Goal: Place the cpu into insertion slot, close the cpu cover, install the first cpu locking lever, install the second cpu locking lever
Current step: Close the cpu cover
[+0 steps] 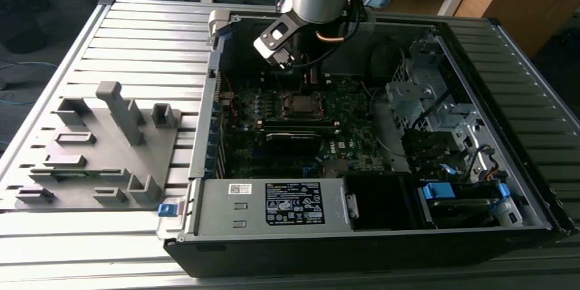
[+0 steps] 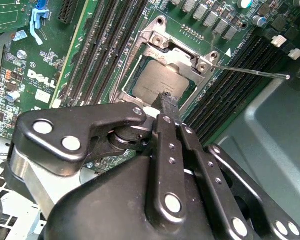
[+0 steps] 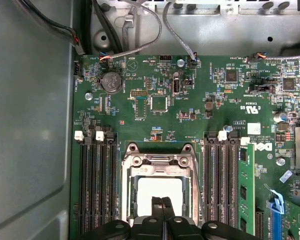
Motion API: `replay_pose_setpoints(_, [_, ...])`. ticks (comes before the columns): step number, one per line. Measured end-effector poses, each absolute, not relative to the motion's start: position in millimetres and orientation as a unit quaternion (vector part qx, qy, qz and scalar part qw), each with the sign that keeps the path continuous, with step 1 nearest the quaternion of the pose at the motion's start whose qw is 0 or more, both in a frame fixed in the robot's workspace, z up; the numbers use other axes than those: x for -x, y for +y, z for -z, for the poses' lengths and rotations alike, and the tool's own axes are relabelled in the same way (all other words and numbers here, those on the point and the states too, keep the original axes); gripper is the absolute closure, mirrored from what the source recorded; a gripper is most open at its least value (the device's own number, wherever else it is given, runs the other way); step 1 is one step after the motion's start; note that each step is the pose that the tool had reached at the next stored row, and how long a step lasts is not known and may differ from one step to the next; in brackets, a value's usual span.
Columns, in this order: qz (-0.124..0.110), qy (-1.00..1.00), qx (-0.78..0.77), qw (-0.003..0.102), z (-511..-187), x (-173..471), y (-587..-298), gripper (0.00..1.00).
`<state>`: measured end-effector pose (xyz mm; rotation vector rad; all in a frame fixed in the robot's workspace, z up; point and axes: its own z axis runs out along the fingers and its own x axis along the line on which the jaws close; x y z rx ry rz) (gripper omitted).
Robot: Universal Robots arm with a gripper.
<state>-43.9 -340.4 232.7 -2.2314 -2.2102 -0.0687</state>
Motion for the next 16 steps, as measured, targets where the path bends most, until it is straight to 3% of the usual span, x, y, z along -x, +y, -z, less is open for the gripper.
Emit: replay_pose_setpoints(16, [0.022,-0.750,0.661,0.002,-232.7,43.9,-340.4,0.89])
